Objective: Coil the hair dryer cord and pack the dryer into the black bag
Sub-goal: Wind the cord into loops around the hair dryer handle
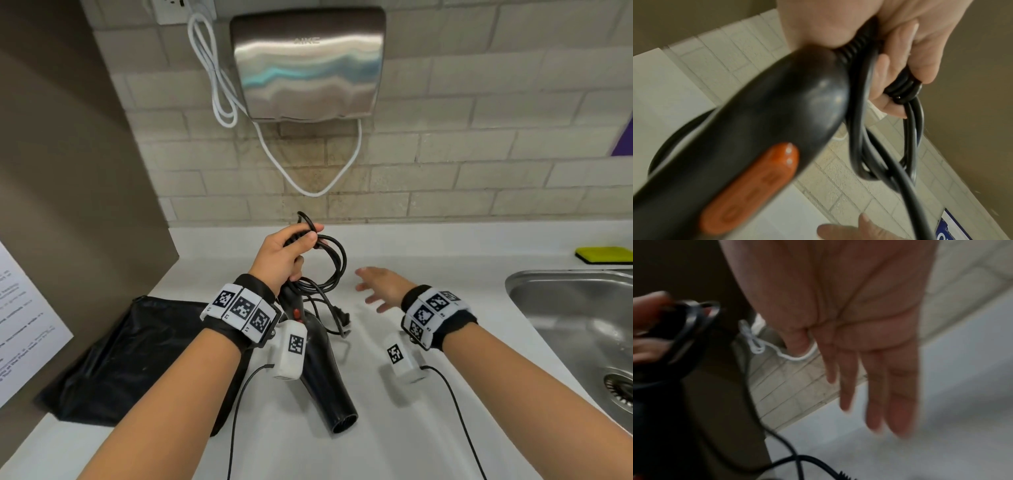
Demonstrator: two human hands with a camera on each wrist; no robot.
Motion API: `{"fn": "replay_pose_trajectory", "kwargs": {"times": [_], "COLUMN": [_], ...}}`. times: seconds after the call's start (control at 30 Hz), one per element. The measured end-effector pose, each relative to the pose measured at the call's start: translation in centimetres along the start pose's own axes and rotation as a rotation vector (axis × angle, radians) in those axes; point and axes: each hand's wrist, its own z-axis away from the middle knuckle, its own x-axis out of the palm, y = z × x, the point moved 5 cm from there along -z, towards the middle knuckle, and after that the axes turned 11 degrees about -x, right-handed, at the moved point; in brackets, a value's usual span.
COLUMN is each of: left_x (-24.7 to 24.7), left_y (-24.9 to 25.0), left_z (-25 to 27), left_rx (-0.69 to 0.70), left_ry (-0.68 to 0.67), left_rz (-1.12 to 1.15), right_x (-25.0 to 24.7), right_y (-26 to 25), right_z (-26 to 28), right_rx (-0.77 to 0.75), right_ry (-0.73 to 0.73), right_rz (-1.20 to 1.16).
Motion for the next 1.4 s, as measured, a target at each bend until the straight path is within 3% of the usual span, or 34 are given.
{"fn": "replay_pose_trajectory", "kwargs": {"times": [0.1,0.23,0.37,0.5,0.6,0.77,0.9,1.0,1.07,1.17,1.3,1.4], "left_x": [-0.2,-0.7,-0.3,0.5,0.7,0.8,0.9,1.3,1.8,2.3,2.7,3.0], "left_y": [0.0,0.0,0.0,0.0,0.0,-0.1,-0.1,0.0,0.0,0.1,0.0,-0.2], "left_z": [-0.2,-0.3,-0.6,-0.5,-0.5,-0.7,-0.7,-0.6,-0.4,-0.2,0.0,0.1], "left_rx": [0.010,0.022,0.023,0.025,0.028,0.026,0.010,0.002,-0.009,-0.019,-0.032,-0.032], "left_ry": [0.012,0.044,0.042,0.029,0.026,0.026,0.022,0.010,-0.015,-0.051,-0.115,-0.128], "left_rz": [0.007,0.020,0.011,-0.016,-0.020,-0.023,-0.032,-0.059,-0.088,-0.133,-0.171,-0.190], "right_x": [1.7,3.3,5.2,5.9,5.5,6.0,3.0,1.4,0.9,0.7,0.7,0.7], "right_y": [0.5,2.0,1.6,1.0,0.9,0.3,-2.0,-4.7,-6.1,-7.1,-7.0,-7.3], "right_z": [0.9,2.1,2.7,3.1,2.8,2.8,2.7,3.7,4.2,4.0,3.6,3.1], "right_rx": [0.133,0.240,0.072,-0.136,-0.240,-0.423,-0.525,-0.577,-0.579,-0.517,-0.413,-0.569], "right_ry": [-0.181,-0.323,-0.513,-0.558,-0.512,-0.429,0.054,0.401,0.545,0.593,0.613,0.465], "right_rz": [0.172,0.003,-0.129,0.157,0.284,0.187,-0.154,-0.063,0.022,0.114,0.441,0.304]}}
